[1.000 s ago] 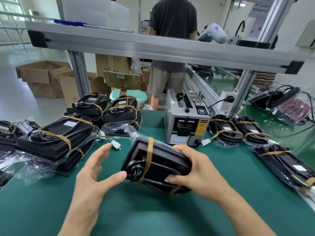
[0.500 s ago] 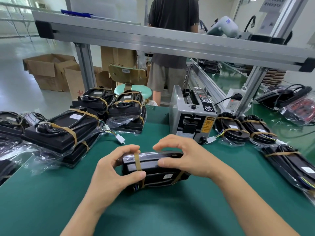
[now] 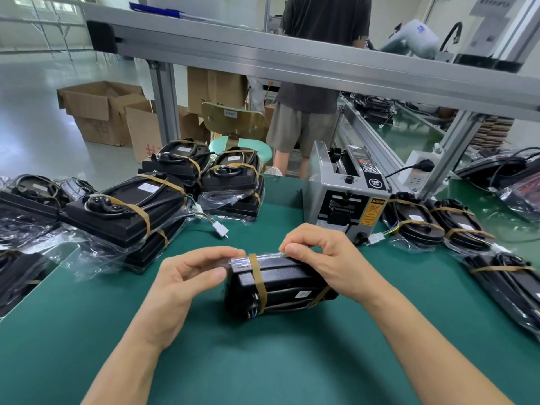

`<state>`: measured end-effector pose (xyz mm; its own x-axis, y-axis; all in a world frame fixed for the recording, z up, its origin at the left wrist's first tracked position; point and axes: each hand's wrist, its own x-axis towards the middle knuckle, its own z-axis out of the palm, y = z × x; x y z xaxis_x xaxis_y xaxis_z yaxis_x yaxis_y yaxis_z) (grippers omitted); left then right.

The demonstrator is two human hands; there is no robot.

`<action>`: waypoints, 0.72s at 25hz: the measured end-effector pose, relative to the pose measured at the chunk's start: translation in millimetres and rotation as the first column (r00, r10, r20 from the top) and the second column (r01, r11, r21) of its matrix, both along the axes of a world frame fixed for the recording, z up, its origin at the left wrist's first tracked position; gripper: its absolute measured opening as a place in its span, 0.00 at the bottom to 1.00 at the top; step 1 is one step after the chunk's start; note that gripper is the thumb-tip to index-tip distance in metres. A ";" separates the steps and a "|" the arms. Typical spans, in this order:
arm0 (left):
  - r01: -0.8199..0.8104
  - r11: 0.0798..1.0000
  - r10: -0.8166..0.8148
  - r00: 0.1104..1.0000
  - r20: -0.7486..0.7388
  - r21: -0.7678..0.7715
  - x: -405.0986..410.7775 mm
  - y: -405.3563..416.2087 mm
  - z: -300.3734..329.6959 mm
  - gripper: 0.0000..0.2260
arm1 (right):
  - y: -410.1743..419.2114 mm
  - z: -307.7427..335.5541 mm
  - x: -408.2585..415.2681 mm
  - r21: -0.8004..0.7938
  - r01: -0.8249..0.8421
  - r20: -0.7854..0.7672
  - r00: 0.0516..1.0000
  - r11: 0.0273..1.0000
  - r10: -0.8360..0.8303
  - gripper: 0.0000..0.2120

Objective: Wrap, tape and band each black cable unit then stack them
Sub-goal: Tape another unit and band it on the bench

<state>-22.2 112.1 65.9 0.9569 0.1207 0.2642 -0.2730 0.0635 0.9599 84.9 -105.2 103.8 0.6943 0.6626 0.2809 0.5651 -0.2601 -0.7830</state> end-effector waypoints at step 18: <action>0.049 0.993 -0.059 0.994 -0.089 -0.107 -1.8 -18.5 -14.1 0.17 | -0.7 -10.8 1.4 0.087 0.006 0.047 0.999 0.996 -0.010 0.06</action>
<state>-24.0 93.6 51.8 0.9824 0.0902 0.1635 -0.1774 0.1775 0.9680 86.3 -105.9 93.1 0.6838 0.6290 0.3698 0.6004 -0.1971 -0.7750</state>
